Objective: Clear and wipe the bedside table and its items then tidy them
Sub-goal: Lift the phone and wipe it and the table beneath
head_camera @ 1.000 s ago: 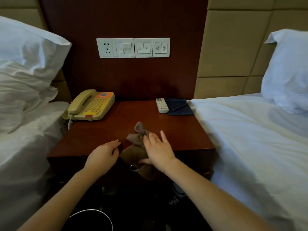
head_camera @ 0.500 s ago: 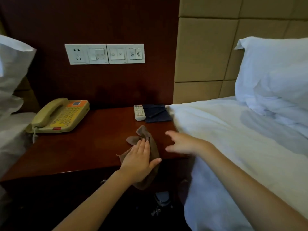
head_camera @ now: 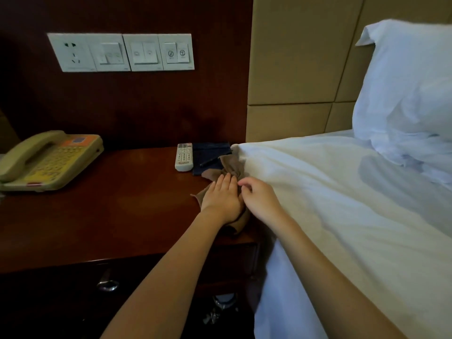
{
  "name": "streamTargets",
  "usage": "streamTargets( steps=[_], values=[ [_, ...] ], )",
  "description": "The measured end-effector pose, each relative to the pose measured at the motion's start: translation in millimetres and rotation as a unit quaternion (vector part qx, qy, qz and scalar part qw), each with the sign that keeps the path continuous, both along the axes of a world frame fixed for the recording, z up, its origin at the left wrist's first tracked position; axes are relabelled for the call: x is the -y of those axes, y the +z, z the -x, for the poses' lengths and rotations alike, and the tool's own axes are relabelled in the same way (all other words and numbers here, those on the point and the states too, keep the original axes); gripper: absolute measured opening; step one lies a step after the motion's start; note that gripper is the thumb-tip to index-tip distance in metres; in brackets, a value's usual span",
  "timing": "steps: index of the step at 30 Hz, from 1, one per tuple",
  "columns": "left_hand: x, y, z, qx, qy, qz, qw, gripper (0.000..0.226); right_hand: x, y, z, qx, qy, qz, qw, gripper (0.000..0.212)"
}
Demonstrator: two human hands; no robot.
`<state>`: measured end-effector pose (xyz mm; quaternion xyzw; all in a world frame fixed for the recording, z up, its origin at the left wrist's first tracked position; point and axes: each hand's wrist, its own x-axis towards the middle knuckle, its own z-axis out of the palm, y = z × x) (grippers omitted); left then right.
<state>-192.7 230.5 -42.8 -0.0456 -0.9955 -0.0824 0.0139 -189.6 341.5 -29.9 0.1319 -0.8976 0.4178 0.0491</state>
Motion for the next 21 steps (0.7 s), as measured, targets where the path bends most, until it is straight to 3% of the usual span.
streamTargets(
  steps=[9,17,19,21],
  values=[
    [-9.2,2.1,-0.8,-0.011,-0.035,-0.012,0.999,0.055,-6.1,3.7,10.8,-0.038,-0.028,0.003,0.999,0.013],
    [-23.8,7.5,-71.0,-0.025,-0.143,-0.012,0.989,0.045,-7.5,15.1,-3.1,-0.018,0.04,0.008,0.999,0.022],
    [-33.5,10.1,-87.3,-0.024,-0.165,0.033,0.985,0.039,-9.1,14.8,-4.3,-0.008,0.048,0.001,0.999,0.022],
    [-43.1,12.0,-98.5,-0.026,-0.197,0.14,0.97,0.035,-11.4,15.0,-4.5,-0.006,0.055,-0.009,0.998,0.023]
  ],
)
